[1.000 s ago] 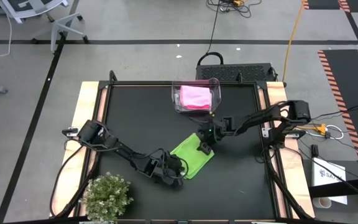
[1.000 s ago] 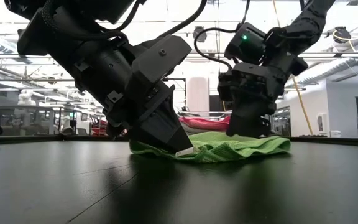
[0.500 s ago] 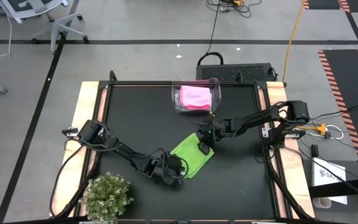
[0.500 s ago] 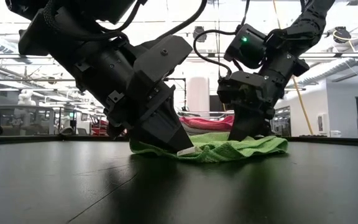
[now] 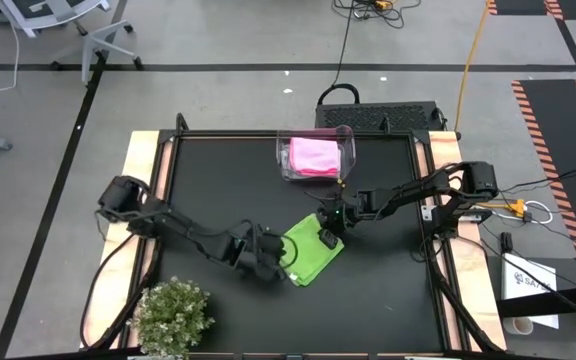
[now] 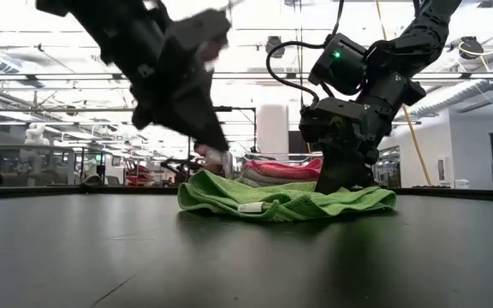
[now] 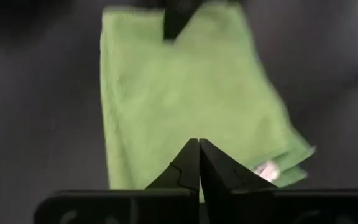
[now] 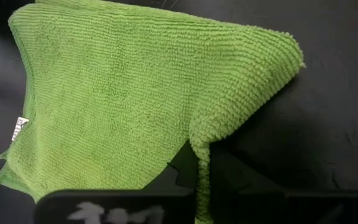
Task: Fold microfiber towels
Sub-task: Stack the folded green microfiber cloth on top of the pink microfiber cloth in the transparent bin
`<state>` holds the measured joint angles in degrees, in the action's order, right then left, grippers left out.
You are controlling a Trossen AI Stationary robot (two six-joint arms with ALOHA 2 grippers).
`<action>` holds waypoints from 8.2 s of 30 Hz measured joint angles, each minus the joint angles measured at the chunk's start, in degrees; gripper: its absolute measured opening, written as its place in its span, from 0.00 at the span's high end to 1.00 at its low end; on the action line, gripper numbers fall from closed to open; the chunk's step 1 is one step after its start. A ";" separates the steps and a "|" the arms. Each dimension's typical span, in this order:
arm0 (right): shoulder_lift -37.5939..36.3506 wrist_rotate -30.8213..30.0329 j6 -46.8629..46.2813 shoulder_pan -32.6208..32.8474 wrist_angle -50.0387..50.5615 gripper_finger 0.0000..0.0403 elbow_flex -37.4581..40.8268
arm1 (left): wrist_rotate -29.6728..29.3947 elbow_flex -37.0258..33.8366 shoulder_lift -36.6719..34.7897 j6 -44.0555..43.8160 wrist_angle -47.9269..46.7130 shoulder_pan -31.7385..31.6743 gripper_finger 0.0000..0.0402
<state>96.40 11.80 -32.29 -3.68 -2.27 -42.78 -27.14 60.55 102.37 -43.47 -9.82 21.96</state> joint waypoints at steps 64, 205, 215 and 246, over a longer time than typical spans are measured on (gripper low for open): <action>-0.11 0.45 -1.07 0.07 -1.65 0.99 0.04 | 28.19 -5.40 6.16 -9.38 6.74 -13.32 0.79; -20.31 -15.00 32.63 -31.50 7.55 0.68 -7.10 | 13.73 44.02 12.90 46.32 -28.60 -46.93 0.63; -15.30 -10.18 31.67 -31.47 6.97 0.68 -7.19 | 10.93 43.98 11.98 39.01 -38.36 -37.73 0.63; -44.24 0.59 21.56 -22.69 10.93 0.99 -12.13 | 25.58 44.02 13.51 42.95 -20.01 -45.75 0.99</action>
<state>52.16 12.39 -10.73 -26.37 8.65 -54.92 -1.57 104.57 115.88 -0.52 -29.84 -23.78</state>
